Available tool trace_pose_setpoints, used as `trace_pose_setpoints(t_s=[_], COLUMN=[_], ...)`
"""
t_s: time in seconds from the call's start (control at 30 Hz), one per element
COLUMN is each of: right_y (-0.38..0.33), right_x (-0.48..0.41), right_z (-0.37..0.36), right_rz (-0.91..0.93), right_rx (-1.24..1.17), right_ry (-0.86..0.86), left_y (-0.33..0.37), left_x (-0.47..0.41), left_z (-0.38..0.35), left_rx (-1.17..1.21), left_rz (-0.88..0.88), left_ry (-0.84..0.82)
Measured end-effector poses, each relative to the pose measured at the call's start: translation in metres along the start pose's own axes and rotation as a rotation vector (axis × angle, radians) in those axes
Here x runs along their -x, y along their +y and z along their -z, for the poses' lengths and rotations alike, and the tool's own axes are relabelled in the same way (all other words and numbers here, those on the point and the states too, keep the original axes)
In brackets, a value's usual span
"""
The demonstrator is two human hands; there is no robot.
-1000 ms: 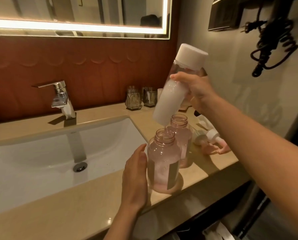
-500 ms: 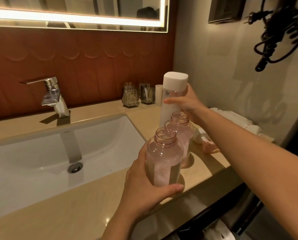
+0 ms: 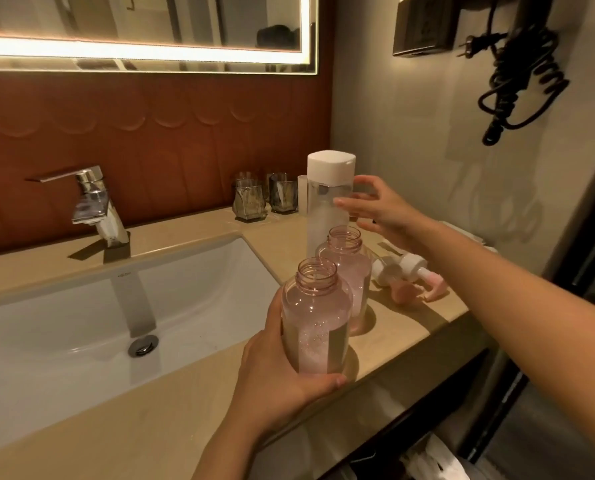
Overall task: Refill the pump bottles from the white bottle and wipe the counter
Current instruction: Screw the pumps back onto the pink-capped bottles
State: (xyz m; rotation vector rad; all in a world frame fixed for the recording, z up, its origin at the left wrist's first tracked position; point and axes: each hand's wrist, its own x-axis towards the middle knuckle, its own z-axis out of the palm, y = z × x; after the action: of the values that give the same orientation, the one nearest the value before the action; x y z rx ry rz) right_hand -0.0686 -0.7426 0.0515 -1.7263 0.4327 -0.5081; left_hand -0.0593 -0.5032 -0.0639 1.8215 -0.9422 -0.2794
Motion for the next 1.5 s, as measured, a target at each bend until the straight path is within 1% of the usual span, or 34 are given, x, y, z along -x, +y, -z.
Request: trace_pose_setpoints(t_s=[0.23, 0.3, 0.4, 0.47, 0.53, 0.6, 0.77, 0.9, 1.0, 1.1, 1.2, 1.37, 1.5], right_y=[0.012, 0.021, 0.033, 0.042, 0.051, 0.059, 0.071, 0.066, 0.054, 0.036, 0.016, -0.013, -0.039], right_x=[0.055, 0.067, 0.082, 0.087, 0.089, 0.090, 0.089, 0.092, 0.092, 0.097, 0.101, 0.098, 0.097], right_z=[0.039, 0.044, 0.043, 0.039, 0.033, 0.027, 0.021, 0.028, 0.035, 0.039, 0.042, 0.046, 0.049], right_rz=[0.112, 0.154, 0.195, 0.198, 0.204, 0.222, 0.288, 0.343, 0.397, 0.398, 0.418, 0.510, 0.606], right_rx=[0.442, 0.674, 1.137, 1.382, 1.495, 1.547, 1.577, 1.518, 1.352, 1.119, 0.959, 0.886, 0.780], right_ry=[0.056, 0.089, 0.154, 0.172, 0.143, 0.127, 0.192, 0.234, 0.278, 0.287, 0.300, 0.405, 0.496], left_y=[-0.001, 0.000, -0.001, -0.002, -0.002, -0.002, -0.002, -0.001, 0.000, 0.002, 0.002, 0.003, 0.005], left_x=[-0.001, -0.001, -0.001, -0.001, -0.001, 0.000, 0.001, 0.001, 0.002, 0.003, 0.002, 0.003, 0.005], left_z=[-0.001, -0.001, -0.002, -0.002, -0.002, -0.002, -0.002, -0.002, -0.001, -0.001, -0.001, -0.002, -0.003], left_rx=[-0.048, -0.074, -0.096, -0.112, -0.123, -0.121, -0.101, -0.088, -0.060, -0.040, -0.033, -0.033, -0.027], left_rz=[0.010, 0.012, 0.020, 0.030, 0.039, 0.045, 0.069, 0.066, 0.076, 0.091, 0.097, 0.092, 0.075], left_ry=[-0.009, -0.010, -0.003, -0.001, -0.001, 0.000, 0.001, 0.000, -0.005, -0.004, 0.006, 0.014, 0.020])
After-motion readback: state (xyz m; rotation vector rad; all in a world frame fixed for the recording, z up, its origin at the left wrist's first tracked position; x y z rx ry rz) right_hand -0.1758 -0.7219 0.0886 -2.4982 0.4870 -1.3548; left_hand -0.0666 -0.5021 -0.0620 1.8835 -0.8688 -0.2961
